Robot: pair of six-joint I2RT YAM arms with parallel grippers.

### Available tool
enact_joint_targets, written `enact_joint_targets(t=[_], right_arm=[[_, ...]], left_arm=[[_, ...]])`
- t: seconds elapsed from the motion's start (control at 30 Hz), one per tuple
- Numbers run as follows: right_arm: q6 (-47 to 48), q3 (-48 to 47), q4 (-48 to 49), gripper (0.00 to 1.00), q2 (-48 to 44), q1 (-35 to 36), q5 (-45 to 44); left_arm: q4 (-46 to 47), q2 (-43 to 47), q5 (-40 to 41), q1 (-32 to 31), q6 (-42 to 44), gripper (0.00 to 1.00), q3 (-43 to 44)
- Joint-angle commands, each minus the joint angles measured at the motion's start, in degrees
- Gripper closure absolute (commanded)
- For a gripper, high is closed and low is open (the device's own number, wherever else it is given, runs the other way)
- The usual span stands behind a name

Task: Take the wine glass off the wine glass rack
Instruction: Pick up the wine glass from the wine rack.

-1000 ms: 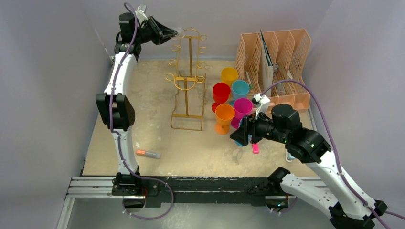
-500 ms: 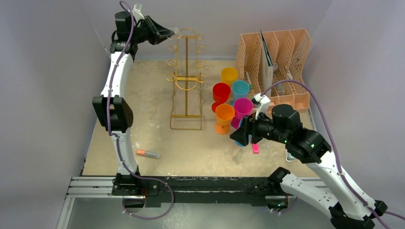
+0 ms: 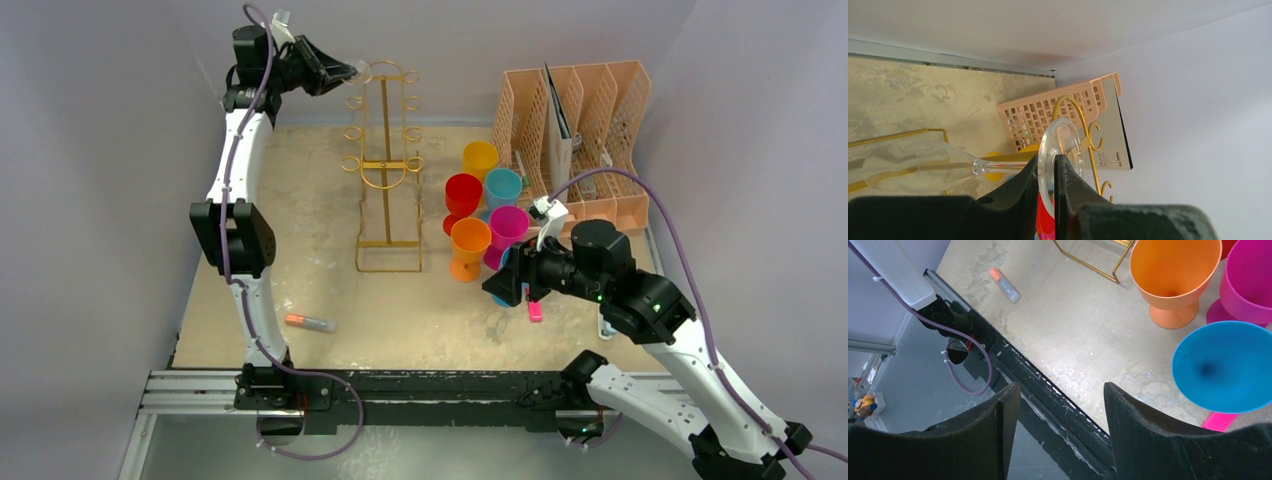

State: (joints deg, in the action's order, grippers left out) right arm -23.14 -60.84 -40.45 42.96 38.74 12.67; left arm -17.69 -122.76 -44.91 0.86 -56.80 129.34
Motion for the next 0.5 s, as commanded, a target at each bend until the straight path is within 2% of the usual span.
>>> enact_joint_targets(t=[0.0, 0.47], right_arm=[[-0.4, -0.8, 0.4, 0.35, -0.1, 0.2, -0.8], [-0.5, -0.5, 0.0, 0.35, -0.6, 0.2, -0.6]], left_arm=[[4.2, 4.4, -1.3, 1.0, 2.7, 0.93, 0.2], [-1.8, 4.1, 0.5, 1.1, 7.6, 0.78, 1.4]])
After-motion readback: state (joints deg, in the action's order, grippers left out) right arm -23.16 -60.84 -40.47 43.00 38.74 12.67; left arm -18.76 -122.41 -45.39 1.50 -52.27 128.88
